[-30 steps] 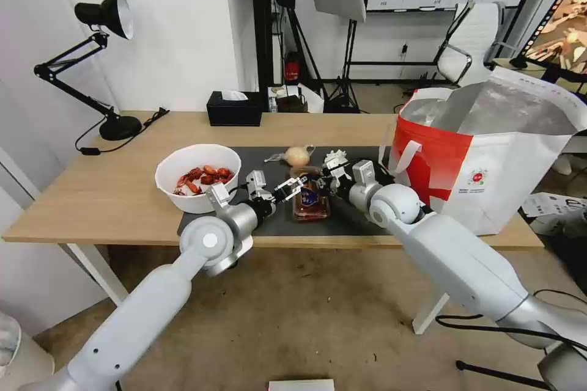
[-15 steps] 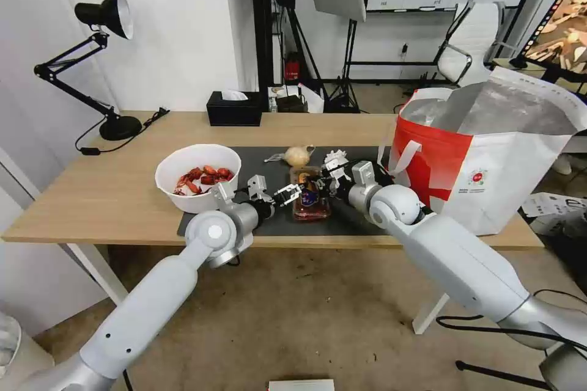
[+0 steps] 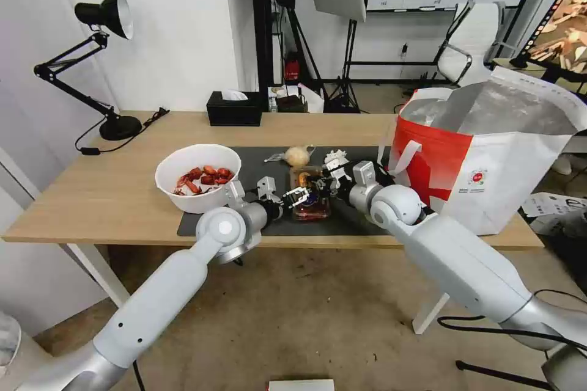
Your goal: Pick up the trash from the table and place it into the takeout bag.
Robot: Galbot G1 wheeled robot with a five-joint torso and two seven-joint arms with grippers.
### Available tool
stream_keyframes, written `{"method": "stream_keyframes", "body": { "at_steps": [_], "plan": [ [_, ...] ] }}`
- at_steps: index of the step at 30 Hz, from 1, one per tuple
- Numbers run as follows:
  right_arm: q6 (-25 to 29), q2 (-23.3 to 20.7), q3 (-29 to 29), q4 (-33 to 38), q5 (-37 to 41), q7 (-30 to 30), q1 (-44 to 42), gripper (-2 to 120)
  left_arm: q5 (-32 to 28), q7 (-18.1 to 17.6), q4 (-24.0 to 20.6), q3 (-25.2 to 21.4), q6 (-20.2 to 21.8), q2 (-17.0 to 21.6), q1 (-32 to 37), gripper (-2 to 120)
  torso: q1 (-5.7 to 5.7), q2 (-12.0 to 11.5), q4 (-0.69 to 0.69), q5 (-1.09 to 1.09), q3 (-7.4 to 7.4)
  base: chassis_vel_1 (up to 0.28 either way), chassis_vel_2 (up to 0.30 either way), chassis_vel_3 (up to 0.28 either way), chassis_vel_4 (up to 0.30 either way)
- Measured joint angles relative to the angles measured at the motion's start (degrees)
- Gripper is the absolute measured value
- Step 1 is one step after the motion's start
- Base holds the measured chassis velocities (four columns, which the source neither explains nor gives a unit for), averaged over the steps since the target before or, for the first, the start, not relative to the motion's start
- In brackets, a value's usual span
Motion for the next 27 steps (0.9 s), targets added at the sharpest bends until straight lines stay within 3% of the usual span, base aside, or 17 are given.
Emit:
{"method": "stream_keyframes", "body": {
  "at_steps": [7, 9, 13, 16, 21, 24, 25, 27],
  "plan": [
    [0.00, 0.10, 0.18, 0.24, -0.02, 0.00, -0.49, 0, 0.05, -0.17, 0.02, 0.00, -0.68, 0.05, 0.00, 44, 0.00, 0.00, 0.00, 0.00, 0.00, 0.000, 0.000, 0.000, 0.000],
    [0.00, 0.17, 0.20, 0.36, -0.07, 0.00, -0.66, 0, 0.08, -0.23, 0.02, -0.01, -0.87, 0.05, 0.01, 32, 0.00, 0.00, 0.00, 0.00, 0.00, 0.000, 0.000, 0.000, 0.000],
    [0.00, 0.22, 0.22, 0.38, -0.10, 0.00, -0.73, 0, 0.16, -0.35, 0.02, -0.04, -0.98, 0.03, 0.02, 23, 0.00, 0.00, 0.00, 0.00, 0.00, 0.000, 0.000, 0.000, 0.000],
    [0.00, 0.19, 0.32, 0.45, -0.10, -0.10, -0.76, 0, 0.28, -0.37, 0.20, -0.05, -1.18, -0.09, 0.05, 7, 0.00, 0.00, 0.00, 0.00, 0.00, 0.000, 0.000, 0.000, 0.000],
    [1.01, 0.08, 1.10, 1.10, 0.79, 0.18, -1.32, 0, 0.32, -0.37, 0.53, -0.07, -1.29, -0.14, -0.08, 0, 0.00, 0.00, 0.00, 0.00, 0.00, 0.000, 0.000, 0.000, 0.000],
    [8.10, 0.07, 5.90, 5.21, 10.48, 3.84, -4.60, 5, 0.35, -0.36, -0.21, -0.58, -1.83, -0.07, -0.22, 0, 0.01, 0.00, 0.01, -0.01, 0.00, 0.000, 0.000, 0.000, 0.000],
    [8.10, 0.07, 5.90, 5.21, 10.48, 3.84, -4.60, 5, 0.35, -0.36, -0.21, -0.58, -1.83, -0.07, -0.22, 0, 0.01, 0.00, 0.01, -0.01, 0.00, 0.000, 0.000, 0.000, 0.000],
    [14.19, -0.91, 11.18, 10.74, 15.44, 7.49, -9.55, 17, 1.11, -0.20, -1.90, -1.35, -2.40, 0.33, -0.34, 0, 0.00, 0.00, 0.02, -0.01, -0.01, 0.000, 0.000, 0.000, 0.000]
  ]
}}
